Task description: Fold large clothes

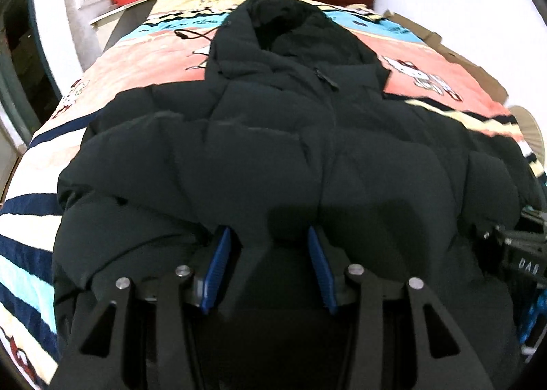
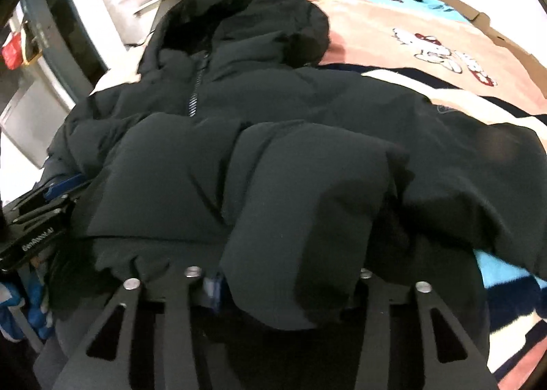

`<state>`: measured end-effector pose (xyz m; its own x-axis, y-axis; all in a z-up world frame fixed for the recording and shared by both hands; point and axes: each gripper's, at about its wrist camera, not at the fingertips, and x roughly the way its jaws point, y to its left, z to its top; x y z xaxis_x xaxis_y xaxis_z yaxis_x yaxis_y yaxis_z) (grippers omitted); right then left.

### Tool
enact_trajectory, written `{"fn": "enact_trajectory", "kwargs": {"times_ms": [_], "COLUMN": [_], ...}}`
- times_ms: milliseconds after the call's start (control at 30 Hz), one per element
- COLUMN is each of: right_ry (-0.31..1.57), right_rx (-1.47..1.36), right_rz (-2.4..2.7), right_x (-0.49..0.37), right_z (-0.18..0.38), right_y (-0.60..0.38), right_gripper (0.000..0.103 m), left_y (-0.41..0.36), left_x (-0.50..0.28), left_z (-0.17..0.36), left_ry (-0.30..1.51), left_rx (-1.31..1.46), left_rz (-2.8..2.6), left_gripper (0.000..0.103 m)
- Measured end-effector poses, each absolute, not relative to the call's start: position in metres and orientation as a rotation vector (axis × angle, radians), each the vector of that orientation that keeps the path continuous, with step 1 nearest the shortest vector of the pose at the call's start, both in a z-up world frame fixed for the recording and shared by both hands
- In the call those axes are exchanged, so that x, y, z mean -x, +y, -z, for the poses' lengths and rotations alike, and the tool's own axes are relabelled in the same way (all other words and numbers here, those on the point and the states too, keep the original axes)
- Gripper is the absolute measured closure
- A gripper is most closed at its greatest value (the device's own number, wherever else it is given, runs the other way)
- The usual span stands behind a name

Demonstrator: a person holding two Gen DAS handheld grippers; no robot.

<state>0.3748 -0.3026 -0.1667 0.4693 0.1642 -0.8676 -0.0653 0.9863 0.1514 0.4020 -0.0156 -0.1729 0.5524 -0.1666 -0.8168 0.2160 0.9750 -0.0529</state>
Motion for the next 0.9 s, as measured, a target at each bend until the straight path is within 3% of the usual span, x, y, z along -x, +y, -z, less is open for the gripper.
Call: {"fn": "enact_trajectory", "kwargs": {"times_ms": [200,367,433,533,900], "right_ry": [1.096,1.105,1.103,1.092,1.051], "right_rx": [-0.094,-0.011,-0.009,-0.008,0.029], "right_rz": [-0.166,-0.116,-0.1,-0.084,-0.037], "right_x": [-0.338,-0.338,-0.335,-0.324,-0.249], "right_z": [0.151,0.161,0.161,0.155,0.114], "right_y": [-0.305,-0.299,-0.303,-0.31,-0.324], "right_gripper": [0.061,0.049,0.035,0.027,0.026], "left_y": [-0.014,-0.017,-0.014,-0.014,-0.037], "left_x": [-0.376,-0.374,-0.366,-0.349,-0.257], "left_z": [0.166,0.166,0.161,0.15,0.087], "left_ry": [0.962,0.954,0.948,0.925,0.809], "left_rx": [-0.05,-0.059,-0.051,-0.06,-0.097], "left_rz": [0.27,0.235,0.231,0.216,0.199], "left_gripper": [0.06,0.058,0.058,0.058,0.058]}}
